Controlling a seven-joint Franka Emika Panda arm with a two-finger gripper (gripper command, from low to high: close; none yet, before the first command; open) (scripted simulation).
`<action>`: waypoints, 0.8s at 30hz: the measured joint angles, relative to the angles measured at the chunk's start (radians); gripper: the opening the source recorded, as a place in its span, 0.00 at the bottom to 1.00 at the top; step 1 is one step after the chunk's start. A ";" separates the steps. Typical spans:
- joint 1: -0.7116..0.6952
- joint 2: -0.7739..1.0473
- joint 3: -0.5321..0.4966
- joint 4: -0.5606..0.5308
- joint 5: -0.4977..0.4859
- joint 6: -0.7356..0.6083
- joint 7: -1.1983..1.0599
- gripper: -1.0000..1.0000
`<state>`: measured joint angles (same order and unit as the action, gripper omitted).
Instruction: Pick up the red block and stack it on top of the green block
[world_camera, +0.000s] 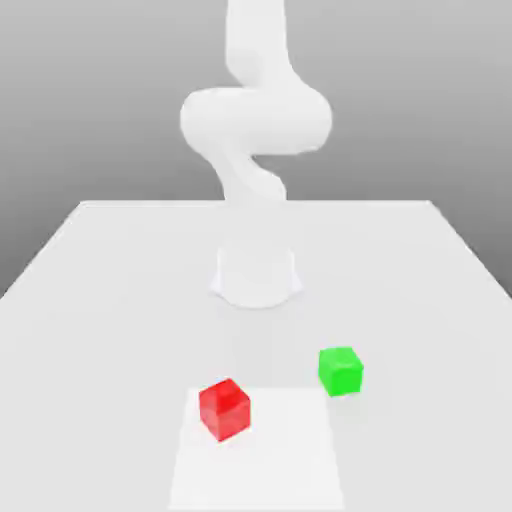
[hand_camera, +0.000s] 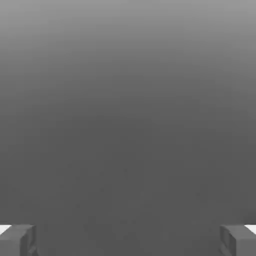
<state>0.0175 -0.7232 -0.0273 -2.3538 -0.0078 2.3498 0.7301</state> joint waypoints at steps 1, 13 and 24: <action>0.009 0.038 -0.014 -0.025 -0.004 0.024 -0.034 0.50; 0.085 0.481 -0.160 -0.318 -0.016 0.307 -0.452 0.50; 0.041 0.892 -0.113 -0.433 0.129 0.604 -0.768 0.50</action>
<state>0.0584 0.1684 -0.1402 -2.7870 0.1209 2.9539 -0.0374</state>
